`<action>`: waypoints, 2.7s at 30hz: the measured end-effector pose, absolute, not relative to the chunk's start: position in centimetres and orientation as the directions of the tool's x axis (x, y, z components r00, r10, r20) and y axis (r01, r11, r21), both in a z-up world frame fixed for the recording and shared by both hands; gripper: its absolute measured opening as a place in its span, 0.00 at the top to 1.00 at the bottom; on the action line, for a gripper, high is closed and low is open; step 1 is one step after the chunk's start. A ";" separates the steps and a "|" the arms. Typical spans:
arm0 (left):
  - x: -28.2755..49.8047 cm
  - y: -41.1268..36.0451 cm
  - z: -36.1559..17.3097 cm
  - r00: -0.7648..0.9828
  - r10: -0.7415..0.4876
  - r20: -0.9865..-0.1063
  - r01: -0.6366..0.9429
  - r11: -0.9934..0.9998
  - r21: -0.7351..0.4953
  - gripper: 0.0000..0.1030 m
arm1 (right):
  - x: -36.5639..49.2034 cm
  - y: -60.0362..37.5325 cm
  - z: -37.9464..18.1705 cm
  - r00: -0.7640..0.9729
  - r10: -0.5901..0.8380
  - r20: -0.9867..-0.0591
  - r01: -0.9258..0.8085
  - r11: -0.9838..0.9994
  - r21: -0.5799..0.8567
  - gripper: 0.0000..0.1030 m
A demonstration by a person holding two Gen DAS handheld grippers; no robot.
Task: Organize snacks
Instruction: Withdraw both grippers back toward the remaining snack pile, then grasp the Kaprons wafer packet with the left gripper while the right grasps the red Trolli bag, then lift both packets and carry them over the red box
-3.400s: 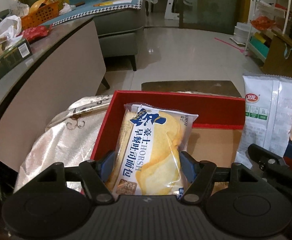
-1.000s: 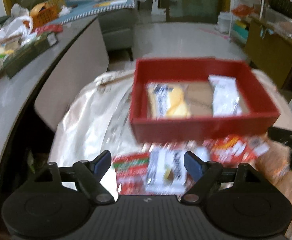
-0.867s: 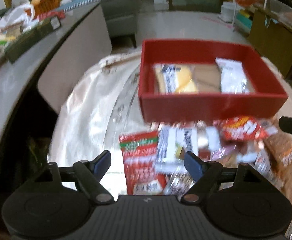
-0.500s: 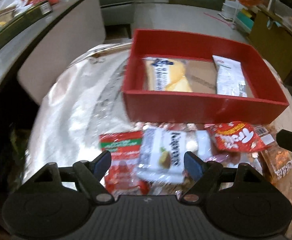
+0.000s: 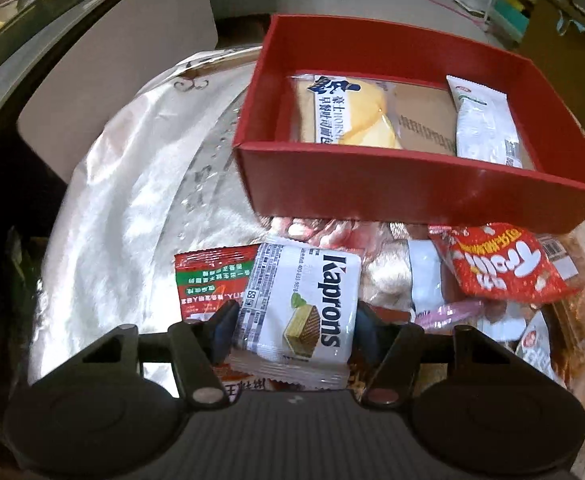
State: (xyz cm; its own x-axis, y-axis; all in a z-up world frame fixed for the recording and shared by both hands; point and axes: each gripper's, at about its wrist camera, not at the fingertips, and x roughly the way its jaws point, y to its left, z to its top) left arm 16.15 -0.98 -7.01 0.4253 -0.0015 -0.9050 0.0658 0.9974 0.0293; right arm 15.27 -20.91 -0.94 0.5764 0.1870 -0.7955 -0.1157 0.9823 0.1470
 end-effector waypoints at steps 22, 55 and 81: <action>14.4 1.2 -7.0 0.383 -0.059 -0.922 0.127 0.992 -0.011 0.47 | 17.3 -14.3 -4.9 0.429 0.135 -0.893 -0.223 0.974 0.040 0.40; 12.9 0.0 -8.1 0.458 0.062 -0.887 0.140 0.980 0.140 0.25 | 15.0 -16.0 -8.3 0.381 0.131 -0.915 -0.214 0.976 0.050 0.02; 14.0 -0.9 -2.9 0.517 -0.135 -0.845 0.147 0.987 -0.068 0.63 | 14.8 -17.9 -2.2 0.502 0.236 -0.832 -0.187 0.969 0.162 0.41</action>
State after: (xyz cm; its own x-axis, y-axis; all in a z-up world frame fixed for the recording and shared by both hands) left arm 13.98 -0.90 -2.88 0.5166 -0.1351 -0.8455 0.1467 0.9868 -0.0681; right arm 14.82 -17.86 -2.19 0.5025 0.2360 -0.8318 -0.1867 0.9689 0.1621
